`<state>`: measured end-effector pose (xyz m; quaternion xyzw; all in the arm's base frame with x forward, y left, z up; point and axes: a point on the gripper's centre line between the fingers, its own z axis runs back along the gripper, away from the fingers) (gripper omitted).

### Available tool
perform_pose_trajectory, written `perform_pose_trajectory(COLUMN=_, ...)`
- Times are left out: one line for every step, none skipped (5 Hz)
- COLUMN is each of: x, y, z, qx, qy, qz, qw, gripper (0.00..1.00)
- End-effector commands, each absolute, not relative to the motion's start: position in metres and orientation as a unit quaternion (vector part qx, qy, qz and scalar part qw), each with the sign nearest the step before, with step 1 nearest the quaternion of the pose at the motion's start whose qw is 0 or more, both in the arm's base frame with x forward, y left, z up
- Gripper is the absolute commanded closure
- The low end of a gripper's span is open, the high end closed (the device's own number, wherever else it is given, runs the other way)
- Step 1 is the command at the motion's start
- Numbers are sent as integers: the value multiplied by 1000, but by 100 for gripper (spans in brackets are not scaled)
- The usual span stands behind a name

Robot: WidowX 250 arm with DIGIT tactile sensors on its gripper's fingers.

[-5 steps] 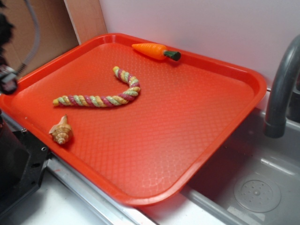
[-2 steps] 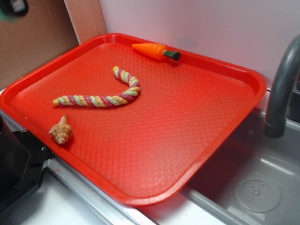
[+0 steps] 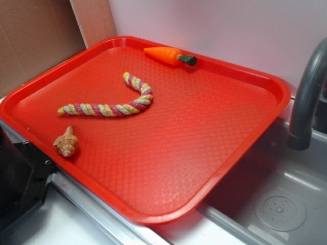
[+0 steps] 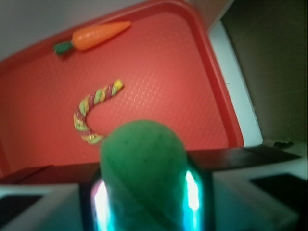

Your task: Grab the green ball.

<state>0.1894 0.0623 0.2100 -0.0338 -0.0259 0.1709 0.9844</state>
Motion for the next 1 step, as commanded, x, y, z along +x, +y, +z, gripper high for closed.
perform_pose_trajectory(x=190, y=66, z=227, qx=-22, qy=-76, qz=201, qw=976, gripper=100)
